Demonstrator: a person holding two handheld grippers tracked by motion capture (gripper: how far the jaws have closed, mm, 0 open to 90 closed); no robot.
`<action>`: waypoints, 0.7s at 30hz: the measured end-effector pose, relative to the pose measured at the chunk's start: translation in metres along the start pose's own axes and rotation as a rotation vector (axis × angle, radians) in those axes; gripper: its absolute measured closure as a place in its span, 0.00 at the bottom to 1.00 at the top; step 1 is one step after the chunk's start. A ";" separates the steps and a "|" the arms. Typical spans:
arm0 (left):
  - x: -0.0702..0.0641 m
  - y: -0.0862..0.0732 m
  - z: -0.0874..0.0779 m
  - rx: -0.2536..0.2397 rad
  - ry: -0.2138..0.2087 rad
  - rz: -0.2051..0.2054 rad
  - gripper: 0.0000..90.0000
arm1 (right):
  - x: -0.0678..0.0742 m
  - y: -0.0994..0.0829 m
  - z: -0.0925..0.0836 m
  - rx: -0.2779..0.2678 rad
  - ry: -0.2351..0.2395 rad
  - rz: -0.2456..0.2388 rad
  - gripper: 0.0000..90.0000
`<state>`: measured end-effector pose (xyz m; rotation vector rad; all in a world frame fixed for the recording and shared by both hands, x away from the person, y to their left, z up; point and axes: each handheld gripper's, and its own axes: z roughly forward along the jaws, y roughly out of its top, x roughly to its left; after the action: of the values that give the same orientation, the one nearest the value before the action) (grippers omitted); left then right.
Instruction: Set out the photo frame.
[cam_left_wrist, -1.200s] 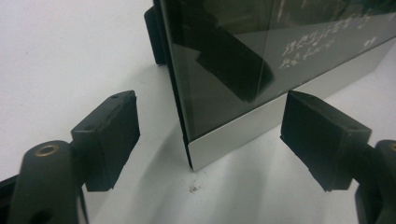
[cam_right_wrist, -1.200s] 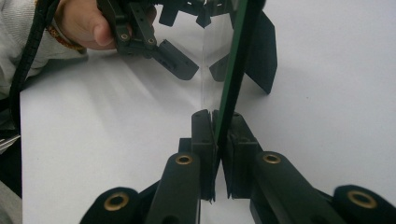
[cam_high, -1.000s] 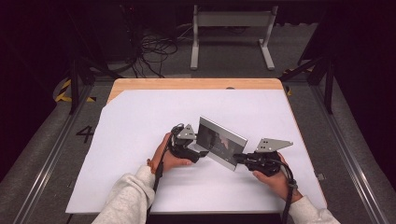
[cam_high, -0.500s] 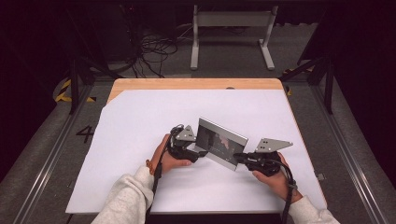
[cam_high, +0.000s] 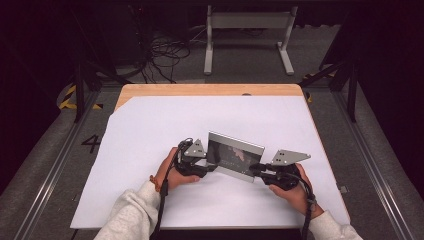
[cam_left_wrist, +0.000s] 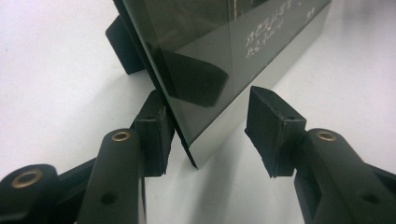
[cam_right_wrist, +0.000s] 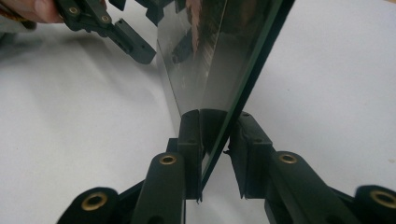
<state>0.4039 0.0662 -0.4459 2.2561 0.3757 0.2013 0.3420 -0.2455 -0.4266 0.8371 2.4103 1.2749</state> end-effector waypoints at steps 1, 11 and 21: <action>-0.001 0.000 -0.001 0.007 0.011 -0.002 0.60 | 0.000 0.000 0.000 0.004 0.001 -0.001 0.83; -0.009 -0.003 -0.010 0.014 0.032 0.028 0.74 | -0.002 -0.001 -0.008 -0.015 0.002 0.011 0.88; -0.013 -0.005 -0.012 0.016 0.061 0.034 0.75 | -0.001 0.000 -0.004 -0.025 -0.024 0.010 0.86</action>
<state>0.3872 0.0735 -0.4426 2.2775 0.3732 0.2864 0.3413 -0.2489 -0.4247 0.8533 2.3702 1.2881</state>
